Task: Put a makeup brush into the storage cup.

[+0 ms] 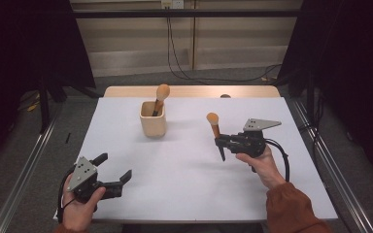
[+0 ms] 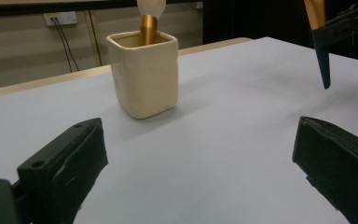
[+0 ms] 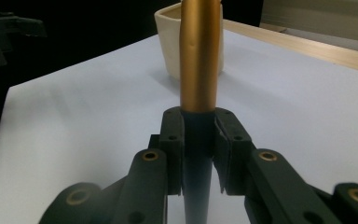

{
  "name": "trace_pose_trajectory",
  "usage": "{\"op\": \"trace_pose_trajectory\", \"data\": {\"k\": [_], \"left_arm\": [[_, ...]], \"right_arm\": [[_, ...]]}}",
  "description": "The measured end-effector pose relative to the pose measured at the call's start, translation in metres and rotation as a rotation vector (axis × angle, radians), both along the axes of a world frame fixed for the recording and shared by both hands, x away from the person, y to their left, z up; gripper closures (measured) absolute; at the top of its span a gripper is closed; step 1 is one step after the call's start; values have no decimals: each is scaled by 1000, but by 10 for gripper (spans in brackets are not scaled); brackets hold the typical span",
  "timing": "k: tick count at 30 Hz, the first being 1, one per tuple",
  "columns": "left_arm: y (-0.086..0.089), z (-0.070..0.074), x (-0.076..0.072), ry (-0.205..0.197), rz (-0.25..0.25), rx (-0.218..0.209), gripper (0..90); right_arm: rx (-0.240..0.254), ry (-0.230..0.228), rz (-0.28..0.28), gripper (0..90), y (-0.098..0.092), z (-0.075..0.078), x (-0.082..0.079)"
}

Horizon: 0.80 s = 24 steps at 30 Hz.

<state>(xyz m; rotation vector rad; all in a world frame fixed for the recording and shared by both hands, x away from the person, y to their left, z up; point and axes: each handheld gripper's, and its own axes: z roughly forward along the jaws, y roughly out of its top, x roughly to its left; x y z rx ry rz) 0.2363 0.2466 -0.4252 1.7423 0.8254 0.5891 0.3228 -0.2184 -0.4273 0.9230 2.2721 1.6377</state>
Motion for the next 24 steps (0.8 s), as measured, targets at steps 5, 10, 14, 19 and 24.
{"op": "trace_pose_trajectory", "data": {"k": [5, 10, 14, 19, 24], "left_arm": [[-2, 2, -1, -4, -5, -5, 27], [-7, 3, -2, -8, -11, -1, 27], [-11, 4, -3, -7, -22, 0, 27], [-18, 5, -3, -3, -30, -14, 27], [-24, 7, -1, 4, -12, -14, 27]], "right_arm": [[-4, 1, 24, 754, 3, -4, -7], [11, -6, 42, 754, 6, -5, -15], [18, -15, 61, 753, 11, -3, -19], [31, -20, 80, 754, 18, -3, -22], [35, -24, 89, 753, 24, -3, -25]]}}
